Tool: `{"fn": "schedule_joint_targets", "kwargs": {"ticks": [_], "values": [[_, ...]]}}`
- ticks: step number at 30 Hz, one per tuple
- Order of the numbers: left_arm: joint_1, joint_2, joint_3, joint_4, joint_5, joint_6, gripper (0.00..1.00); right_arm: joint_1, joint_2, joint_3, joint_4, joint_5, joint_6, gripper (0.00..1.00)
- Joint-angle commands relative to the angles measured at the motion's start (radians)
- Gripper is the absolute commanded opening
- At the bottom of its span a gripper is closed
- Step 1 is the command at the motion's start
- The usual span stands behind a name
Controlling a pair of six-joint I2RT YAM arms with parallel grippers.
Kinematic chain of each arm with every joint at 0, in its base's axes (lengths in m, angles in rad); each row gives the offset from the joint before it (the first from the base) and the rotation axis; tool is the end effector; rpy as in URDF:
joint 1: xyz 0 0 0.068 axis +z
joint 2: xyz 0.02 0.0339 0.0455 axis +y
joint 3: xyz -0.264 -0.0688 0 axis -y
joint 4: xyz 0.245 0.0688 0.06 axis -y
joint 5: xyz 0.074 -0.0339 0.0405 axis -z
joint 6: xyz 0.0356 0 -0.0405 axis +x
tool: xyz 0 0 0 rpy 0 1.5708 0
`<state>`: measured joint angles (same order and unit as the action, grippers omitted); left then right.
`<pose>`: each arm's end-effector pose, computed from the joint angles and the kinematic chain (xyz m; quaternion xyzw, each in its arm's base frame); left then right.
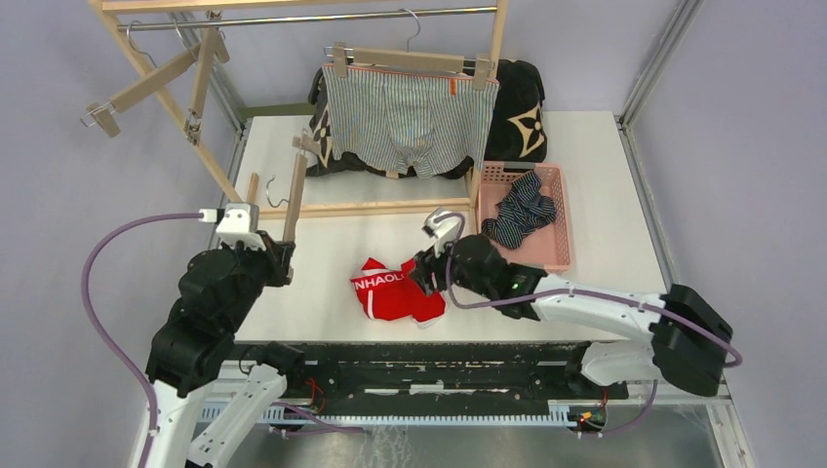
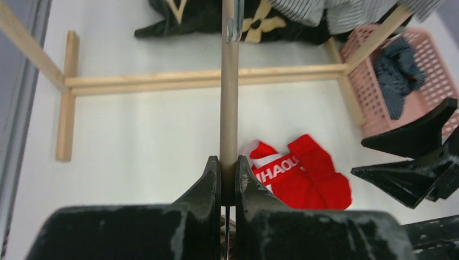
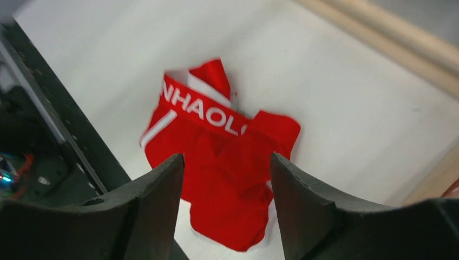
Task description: Remove the underwear clipped to the hanger
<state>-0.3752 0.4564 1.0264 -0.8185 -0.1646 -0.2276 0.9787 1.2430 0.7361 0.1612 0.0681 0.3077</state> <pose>0.0605 -0.0175 0.3857 0.0077 0.7882 -0.1197 0.6036 0.1590 0.2321 0.2598 -0.2507 0.7786 0.3223 0.4765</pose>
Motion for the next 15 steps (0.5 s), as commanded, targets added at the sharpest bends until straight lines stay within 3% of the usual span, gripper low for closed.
{"fn": "schedule_joint_targets", "kwargs": {"ticks": [1, 9, 11, 13, 15], "values": [[0.003, 0.035, 0.066, -0.094, -0.117, 0.055, 0.03, 0.099, 0.127, -0.007, -0.023, 0.196, -0.032, 0.68], [0.002, 0.106, 0.097, -0.04, -0.183, 0.088, 0.03, 0.159, 0.418, 0.085, -0.026, 0.23, 0.018, 0.69], [0.003, 0.133, 0.09, -0.017, -0.173, 0.096, 0.03, 0.159, 0.469, 0.104, -0.037, 0.235, 0.032, 0.64], [0.002, 0.175, 0.087, -0.002, -0.179, 0.105, 0.03, 0.159, 0.505, 0.118, -0.05, 0.222, 0.043, 0.39], [0.003, 0.217, 0.088, 0.023, -0.181, 0.123, 0.03, 0.161, 0.516, 0.127, -0.068, 0.208, 0.052, 0.02]]}}
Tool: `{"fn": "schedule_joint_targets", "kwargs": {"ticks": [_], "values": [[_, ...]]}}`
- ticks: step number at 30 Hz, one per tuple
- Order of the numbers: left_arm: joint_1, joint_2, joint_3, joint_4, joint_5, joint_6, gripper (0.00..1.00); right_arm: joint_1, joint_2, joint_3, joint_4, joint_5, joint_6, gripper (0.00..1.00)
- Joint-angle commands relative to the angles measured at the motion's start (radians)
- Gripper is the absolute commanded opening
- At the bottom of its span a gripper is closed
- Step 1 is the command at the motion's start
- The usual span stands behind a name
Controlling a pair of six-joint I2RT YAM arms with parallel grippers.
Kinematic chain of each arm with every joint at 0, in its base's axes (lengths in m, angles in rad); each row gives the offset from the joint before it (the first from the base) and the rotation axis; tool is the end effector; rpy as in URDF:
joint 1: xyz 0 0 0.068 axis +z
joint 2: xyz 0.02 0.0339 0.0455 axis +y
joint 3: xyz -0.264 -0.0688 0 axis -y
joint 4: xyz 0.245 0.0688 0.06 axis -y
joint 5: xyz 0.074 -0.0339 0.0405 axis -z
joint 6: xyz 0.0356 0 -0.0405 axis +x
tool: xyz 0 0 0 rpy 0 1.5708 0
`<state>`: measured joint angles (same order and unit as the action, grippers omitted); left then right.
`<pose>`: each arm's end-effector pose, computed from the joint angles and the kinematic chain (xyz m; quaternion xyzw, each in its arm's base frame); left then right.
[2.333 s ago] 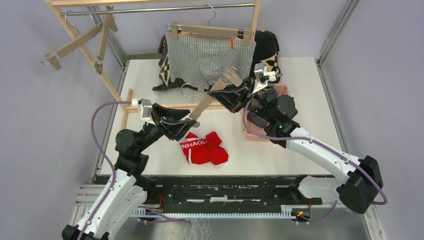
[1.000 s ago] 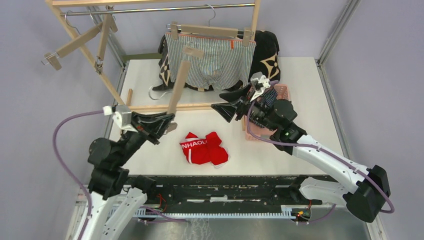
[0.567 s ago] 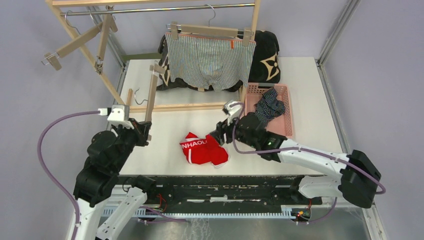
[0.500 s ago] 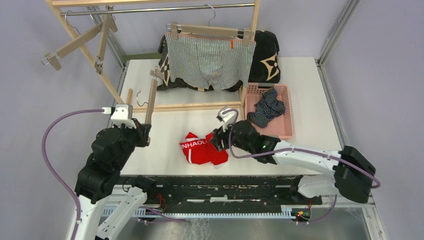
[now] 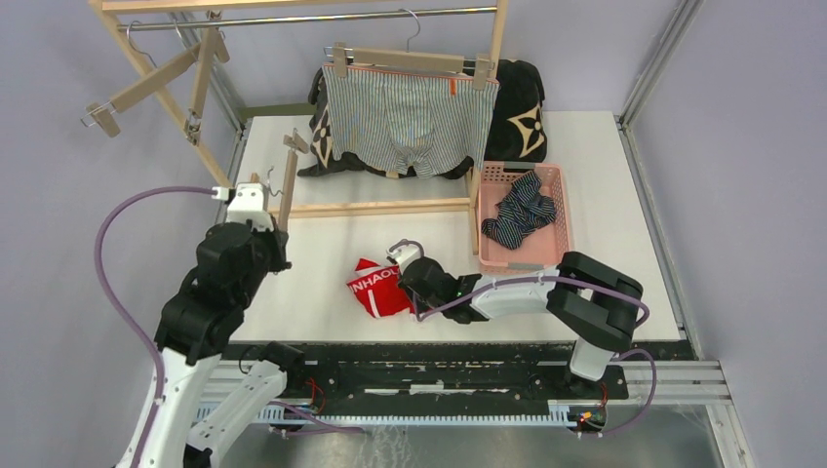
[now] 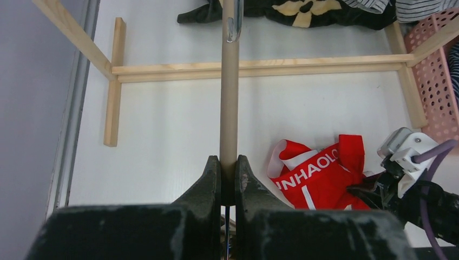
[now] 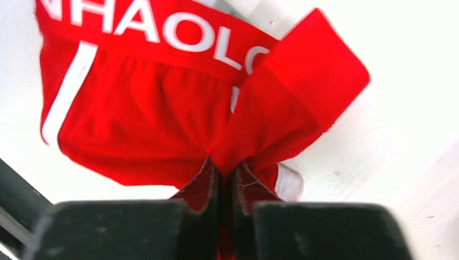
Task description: Remove the underwear clipped to the hanger
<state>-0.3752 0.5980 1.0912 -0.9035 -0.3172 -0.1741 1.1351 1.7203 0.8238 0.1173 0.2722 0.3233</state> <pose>0.0860 -0.0219 0.3880 -0.0033 0.8304 -0.0197 0.5569 0.1506 0.3008 0.1445 -0.3129 0.8605 0.1611 0.3683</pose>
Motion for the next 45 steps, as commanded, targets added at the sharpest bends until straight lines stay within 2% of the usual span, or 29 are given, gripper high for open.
{"fn": "schedule_joint_targets", "kwargs": {"ticks": [1, 5, 14, 18, 22, 25, 28, 31, 35, 40, 45], "values": [[0.003, 0.098, 0.025, 0.124, -0.026, 0.081, 0.03, 0.004, 0.033, 0.039, -0.029, 0.003, 0.04, 0.01], [0.004, 0.203, 0.109, 0.153, -0.045, 0.13, 0.03, 0.012, -0.081, 0.017, -0.049, 0.028, 0.031, 0.0], [0.005, 0.354, 0.384, 0.18, -0.045, 0.219, 0.03, 0.052, -0.58, -0.016, -0.224, 0.333, -0.036, 0.01], [0.008, 0.389, 0.436, 0.201, -0.018, 0.264, 0.03, 0.05, -0.786, -0.013, -0.234, 0.543, -0.114, 0.01], [0.035, 0.44, 0.473, 0.215, 0.043, 0.291, 0.03, 0.034, -0.91, 0.014, -0.203, 0.764, -0.261, 0.0], [0.107, 0.492, 0.512, 0.227, 0.141, 0.293, 0.03, 0.001, -0.949, 0.052, -0.211, 0.792, -0.314, 0.01], [0.249, 0.546, 0.562, 0.239, 0.287, 0.277, 0.03, -0.031, -0.97, 0.067, -0.21, 0.791, -0.344, 0.01], [0.326, 0.579, 0.6, 0.252, 0.343, 0.271, 0.03, -0.061, -0.97, 0.062, -0.197, 0.785, -0.368, 0.01], [0.359, 0.581, 0.613, 0.286, 0.391, 0.259, 0.03, -0.148, -0.916, 0.052, -0.198, 0.766, -0.361, 0.01], [0.365, 0.558, 0.599, 0.335, 0.432, 0.231, 0.03, -0.346, -0.78, 0.024, -0.219, 0.611, -0.266, 0.01], [0.369, 0.547, 0.604, 0.389, 0.429, 0.215, 0.03, -0.421, -0.678, 0.012, -0.182, 0.563, -0.239, 0.01]]}}
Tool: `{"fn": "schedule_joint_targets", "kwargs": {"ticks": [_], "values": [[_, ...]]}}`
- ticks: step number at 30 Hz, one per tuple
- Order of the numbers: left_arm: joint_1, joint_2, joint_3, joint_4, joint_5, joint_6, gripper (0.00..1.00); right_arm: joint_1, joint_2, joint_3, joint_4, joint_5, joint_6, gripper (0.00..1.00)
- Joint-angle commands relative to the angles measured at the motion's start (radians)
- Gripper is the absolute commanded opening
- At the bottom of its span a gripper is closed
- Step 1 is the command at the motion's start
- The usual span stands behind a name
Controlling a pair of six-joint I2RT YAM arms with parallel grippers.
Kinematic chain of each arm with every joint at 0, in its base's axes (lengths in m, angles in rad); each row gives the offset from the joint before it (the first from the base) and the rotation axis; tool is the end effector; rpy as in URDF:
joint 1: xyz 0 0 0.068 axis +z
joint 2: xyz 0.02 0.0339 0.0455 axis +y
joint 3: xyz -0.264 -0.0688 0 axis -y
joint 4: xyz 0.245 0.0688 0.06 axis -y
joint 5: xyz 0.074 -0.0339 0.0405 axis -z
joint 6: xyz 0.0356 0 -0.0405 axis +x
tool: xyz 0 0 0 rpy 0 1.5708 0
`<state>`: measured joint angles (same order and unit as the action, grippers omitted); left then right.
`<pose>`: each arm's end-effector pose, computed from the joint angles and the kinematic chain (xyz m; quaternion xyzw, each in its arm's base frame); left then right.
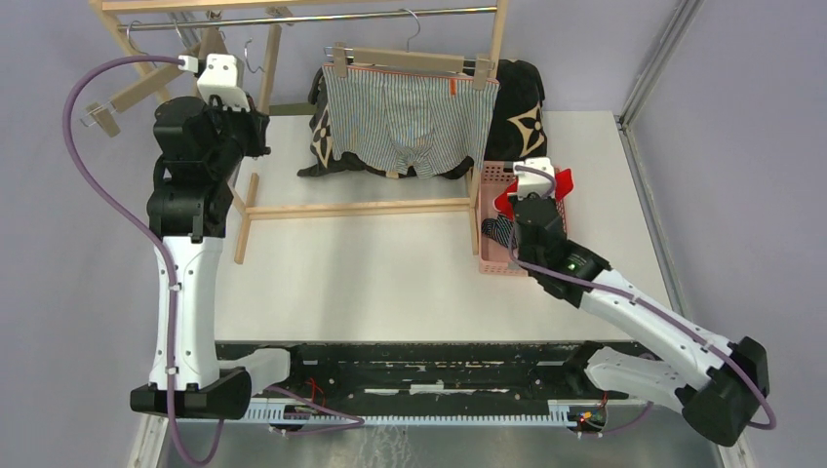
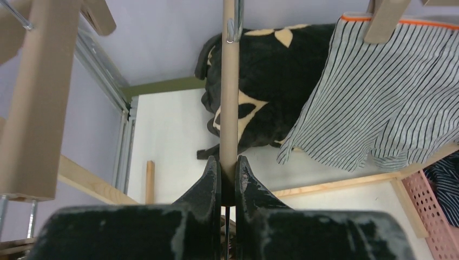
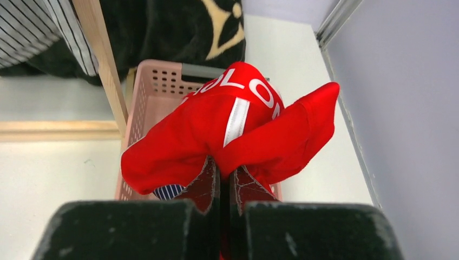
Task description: Remove the underwear clipped to the hanger
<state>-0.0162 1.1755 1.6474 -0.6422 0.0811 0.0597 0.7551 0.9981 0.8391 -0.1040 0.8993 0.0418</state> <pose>0.2171 -0.0064 0.5034 0.0551 0.7625 -0.0170 0.6444 0.1802 0.1313 0.3308 -0.0018 0.7621 -0.1054 0.6388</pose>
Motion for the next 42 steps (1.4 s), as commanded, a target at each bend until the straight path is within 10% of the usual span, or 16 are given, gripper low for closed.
{"fn": "schedule_joint_targets", "kwargs": {"ticks": [1, 25, 35, 36, 38, 42], "values": [[0.011, -0.028, 0.052, 0.132, 0.03, -0.022, 0.03, -0.062, 0.06, -0.004, 0.042, -0.071, 0.045, 0.01], [0.07, 0.123, 0.07, 0.255, 0.052, -0.107, 0.04, -0.309, 0.308, -0.024, 0.128, -0.356, 0.171, 0.01], [0.071, 0.001, -0.032, 0.297, 0.013, -0.115, 0.5, -0.324, 0.378, 0.012, 0.093, -0.348, 0.187, 0.13], [0.071, -0.005, -0.029, 0.293, 0.011, -0.115, 0.55, -0.324, 0.378, 0.014, 0.092, -0.346, 0.187, 0.21], [0.071, -0.014, -0.02, 0.282, 0.02, -0.114, 0.95, -0.324, 0.372, 0.012, 0.094, -0.346, 0.19, 0.41], [0.071, -0.038, -0.017, 0.263, 0.031, -0.123, 0.99, -0.325, 0.336, 0.011, 0.088, -0.342, 0.183, 0.64]]}}
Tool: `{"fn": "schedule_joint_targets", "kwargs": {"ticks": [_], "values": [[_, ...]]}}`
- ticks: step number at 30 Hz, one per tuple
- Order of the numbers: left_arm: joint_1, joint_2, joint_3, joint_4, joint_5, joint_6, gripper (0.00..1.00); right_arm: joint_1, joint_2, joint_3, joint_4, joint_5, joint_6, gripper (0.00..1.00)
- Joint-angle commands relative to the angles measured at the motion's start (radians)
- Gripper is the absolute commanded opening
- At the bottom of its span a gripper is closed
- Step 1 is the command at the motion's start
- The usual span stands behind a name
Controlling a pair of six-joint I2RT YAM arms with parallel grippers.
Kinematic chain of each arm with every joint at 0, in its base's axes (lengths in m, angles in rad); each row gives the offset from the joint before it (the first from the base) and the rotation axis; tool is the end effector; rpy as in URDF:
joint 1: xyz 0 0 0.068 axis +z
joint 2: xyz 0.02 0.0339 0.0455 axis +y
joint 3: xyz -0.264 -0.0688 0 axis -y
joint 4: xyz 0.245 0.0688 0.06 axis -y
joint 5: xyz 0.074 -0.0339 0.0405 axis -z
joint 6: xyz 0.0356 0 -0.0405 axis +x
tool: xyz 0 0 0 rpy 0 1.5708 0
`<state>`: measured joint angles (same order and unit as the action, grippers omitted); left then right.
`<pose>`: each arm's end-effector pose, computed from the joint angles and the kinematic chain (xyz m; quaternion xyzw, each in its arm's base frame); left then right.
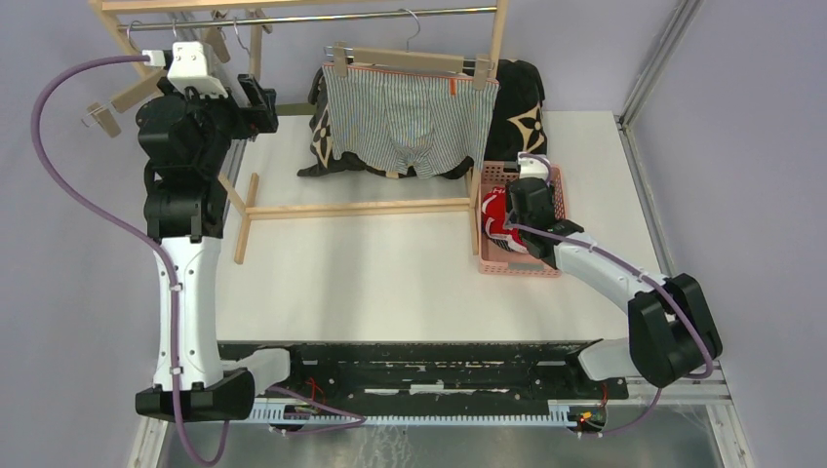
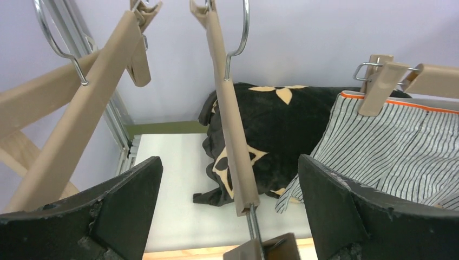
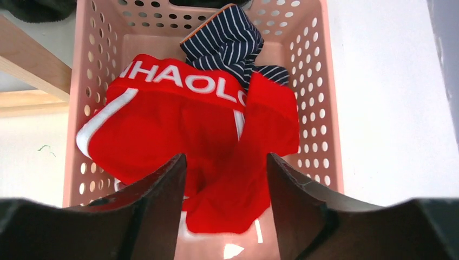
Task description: Remove the underwear clipped to the hanger
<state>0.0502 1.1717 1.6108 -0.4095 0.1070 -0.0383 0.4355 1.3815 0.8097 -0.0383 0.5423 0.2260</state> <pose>0.2229 0.0074 0.5185 0.0076 0.6966 -0.0330 0.7167 0.2747 0.1076 0.2308 0.0337 0.8627 -0.0801 0.4982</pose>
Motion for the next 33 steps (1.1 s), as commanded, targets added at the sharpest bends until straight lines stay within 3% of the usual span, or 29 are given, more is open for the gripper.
{"fn": "schedule_joint_targets", "kwargs": {"ticks": [1, 9, 15, 19, 26, 31, 33], "values": [[0.005, -0.045, 0.015, 0.031, 0.011, -0.026, 0.99, -0.006, -0.06, 0.04, 0.02, 0.017, -0.003, 0.67], [0.005, -0.138, 0.009, 0.037, 0.056, -0.037, 0.99, -0.004, -0.249, 0.054, -0.04, -0.027, -0.011, 0.7], [0.005, -0.179, 0.004, -0.036, 0.149, -0.048, 0.99, -0.004, -0.413, 0.1, -0.095, -0.21, -0.03, 0.7], [0.004, -0.221, -0.082, -0.024, 0.232, -0.063, 0.99, -0.006, -0.477, 0.158, -0.125, -0.32, -0.027, 0.68], [0.004, -0.275, -0.207, 0.063, 0.368, -0.14, 0.99, -0.005, -0.472, 0.229, -0.102, -0.434, -0.003, 0.62], [0.004, -0.313, -0.25, 0.063, 0.363, -0.135, 0.99, -0.005, -0.412, 0.243, -0.023, -0.532, 0.022, 0.46], [0.003, -0.325, -0.267, 0.063, 0.389, -0.139, 0.99, -0.005, -0.387, 0.246, 0.01, -0.567, 0.037, 0.45]]}}
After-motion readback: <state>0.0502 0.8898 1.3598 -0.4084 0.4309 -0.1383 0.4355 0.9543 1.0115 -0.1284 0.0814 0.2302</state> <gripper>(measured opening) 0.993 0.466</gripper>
